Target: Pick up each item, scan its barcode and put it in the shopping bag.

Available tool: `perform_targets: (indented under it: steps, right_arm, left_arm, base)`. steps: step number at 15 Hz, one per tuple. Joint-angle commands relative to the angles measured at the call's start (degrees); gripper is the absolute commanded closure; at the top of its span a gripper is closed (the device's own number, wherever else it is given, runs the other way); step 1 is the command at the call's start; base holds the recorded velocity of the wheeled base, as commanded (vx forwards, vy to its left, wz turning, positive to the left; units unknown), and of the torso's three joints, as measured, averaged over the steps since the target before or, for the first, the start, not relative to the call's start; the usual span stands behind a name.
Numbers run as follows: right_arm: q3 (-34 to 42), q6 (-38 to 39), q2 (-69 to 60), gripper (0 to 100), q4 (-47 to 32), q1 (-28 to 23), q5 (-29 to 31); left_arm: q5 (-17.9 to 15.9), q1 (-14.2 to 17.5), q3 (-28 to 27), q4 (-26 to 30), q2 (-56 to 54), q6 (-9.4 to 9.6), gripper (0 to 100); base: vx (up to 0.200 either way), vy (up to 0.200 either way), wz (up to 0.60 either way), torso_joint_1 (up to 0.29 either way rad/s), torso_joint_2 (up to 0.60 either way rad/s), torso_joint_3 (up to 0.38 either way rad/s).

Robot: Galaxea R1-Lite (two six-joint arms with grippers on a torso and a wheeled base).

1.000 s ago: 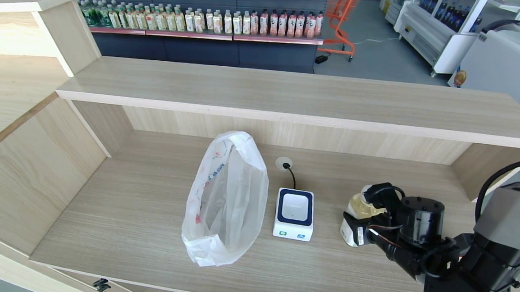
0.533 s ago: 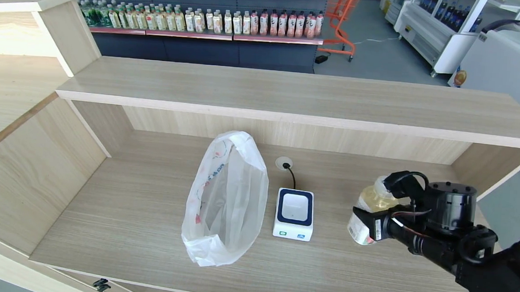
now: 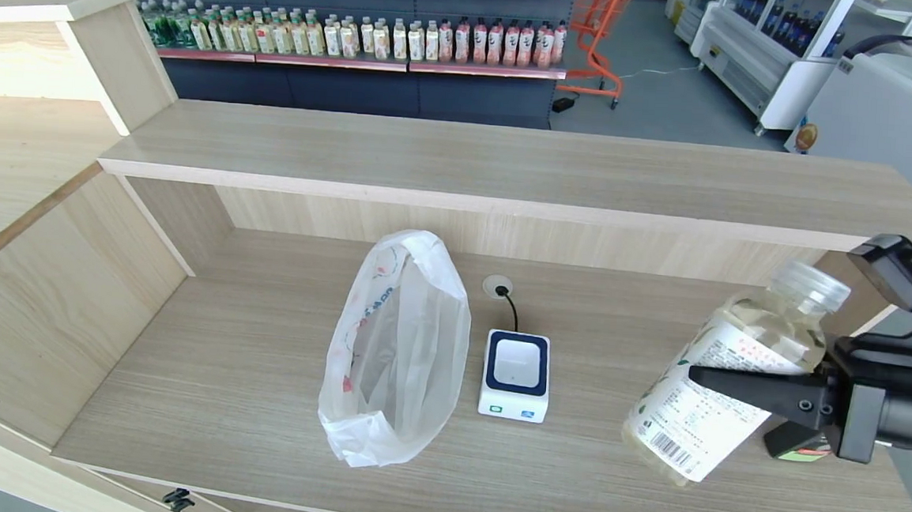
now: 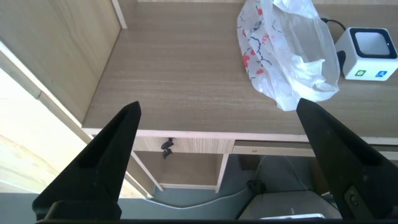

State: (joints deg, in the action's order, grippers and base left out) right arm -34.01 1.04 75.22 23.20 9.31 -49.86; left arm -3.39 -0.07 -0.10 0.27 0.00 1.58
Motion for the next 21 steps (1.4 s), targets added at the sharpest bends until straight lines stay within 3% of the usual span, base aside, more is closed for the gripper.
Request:
perform_targets:
  steps: [1,3,9,16,21]
  right_arm:
    - [-0.3,0.5,-4.6,100,-1.1,1.2,-2.3]
    - [-0.1,3.0,-4.6,100,-1.3,2.4,-5.5]
    - [-1.4,10.2,-4.4,100,-1.1,11.3,-5.9]
    - [-3.9,16.8,-3.1,100,-1.1,11.6,-5.9]
    - [-3.9,17.3,-3.6,100,-1.1,12.6,-6.0]
  left_arm:
    - [0.0,0.0,0.0,0.0,0.0,0.00,0]
    - [0.0,0.0,0.0,0.0,0.1,0.00,0]
    - [0.0,0.0,0.0,0.0,0.1,0.00,0]
    - [0.0,0.0,0.0,0.0,0.0,0.00,0]
    - [0.0,0.0,0.0,0.0,0.1,0.00,0]
  base:
    - [0.000,0.000,0.00,0.000,0.00,0.000]
    - [0.000,0.000,0.00,0.000,0.00,0.000]
    - [0.000,0.000,0.00,0.000,0.00,0.000]
    - [0.000,0.000,0.00,0.000,0.00,0.000]
    - [0.000,0.000,0.00,0.000,0.00,0.000]
